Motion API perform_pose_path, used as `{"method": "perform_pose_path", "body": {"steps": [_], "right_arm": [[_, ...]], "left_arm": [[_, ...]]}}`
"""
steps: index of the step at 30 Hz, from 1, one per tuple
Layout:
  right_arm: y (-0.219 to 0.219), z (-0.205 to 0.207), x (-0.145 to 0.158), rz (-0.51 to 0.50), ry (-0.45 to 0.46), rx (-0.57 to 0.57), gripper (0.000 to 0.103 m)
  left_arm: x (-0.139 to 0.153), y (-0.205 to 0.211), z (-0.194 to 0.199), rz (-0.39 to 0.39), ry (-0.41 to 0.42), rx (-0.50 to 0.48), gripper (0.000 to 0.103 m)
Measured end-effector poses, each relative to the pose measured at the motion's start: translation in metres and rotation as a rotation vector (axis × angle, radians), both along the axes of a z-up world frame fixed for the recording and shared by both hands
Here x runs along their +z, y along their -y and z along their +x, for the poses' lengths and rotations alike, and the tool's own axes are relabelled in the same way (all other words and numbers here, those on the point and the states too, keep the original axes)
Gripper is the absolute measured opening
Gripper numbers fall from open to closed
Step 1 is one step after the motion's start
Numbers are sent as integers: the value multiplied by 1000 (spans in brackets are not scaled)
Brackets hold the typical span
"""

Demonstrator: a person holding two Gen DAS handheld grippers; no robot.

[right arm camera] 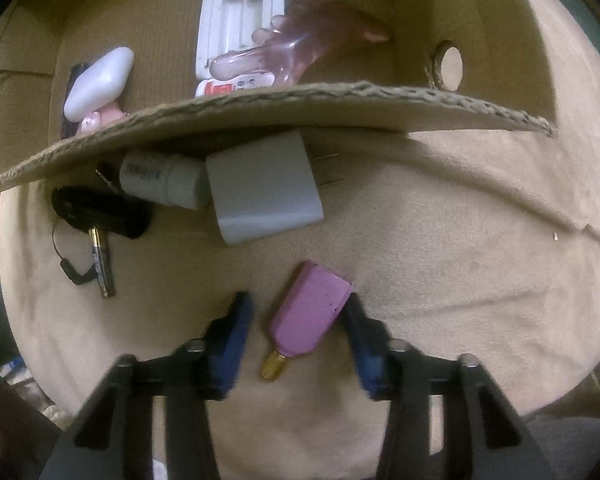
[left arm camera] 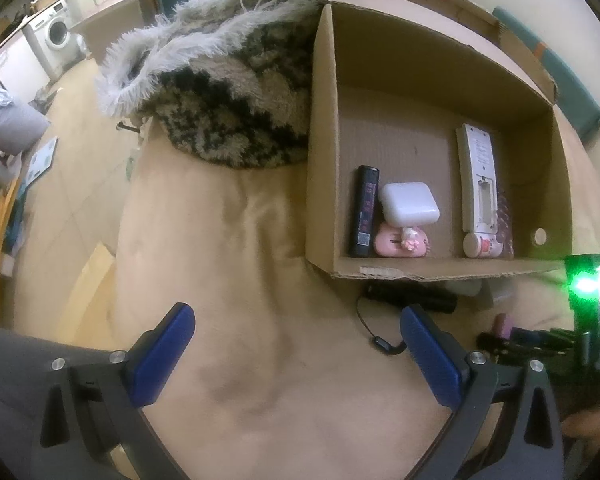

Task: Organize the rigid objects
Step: 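Grasp the pink lip-gloss tube with right tool while left tool grasps AA battery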

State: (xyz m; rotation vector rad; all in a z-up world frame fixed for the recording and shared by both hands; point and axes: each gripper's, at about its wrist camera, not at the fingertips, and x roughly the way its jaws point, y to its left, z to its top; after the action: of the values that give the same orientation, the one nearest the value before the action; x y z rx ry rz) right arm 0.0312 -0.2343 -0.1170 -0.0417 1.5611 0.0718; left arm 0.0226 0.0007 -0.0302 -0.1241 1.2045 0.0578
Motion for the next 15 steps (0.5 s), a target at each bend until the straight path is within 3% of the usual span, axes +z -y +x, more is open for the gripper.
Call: {"method": "perform_pose_path", "body": {"steps": [2,15], "right_arm": [[-1,-3,3,4,15,12,27],[-8,-42,86,200,222,89,26]], "left_arm": [[0,1,-1,1,-1,0,102],[-1,5,-3,9,-5,-10,102]]}}
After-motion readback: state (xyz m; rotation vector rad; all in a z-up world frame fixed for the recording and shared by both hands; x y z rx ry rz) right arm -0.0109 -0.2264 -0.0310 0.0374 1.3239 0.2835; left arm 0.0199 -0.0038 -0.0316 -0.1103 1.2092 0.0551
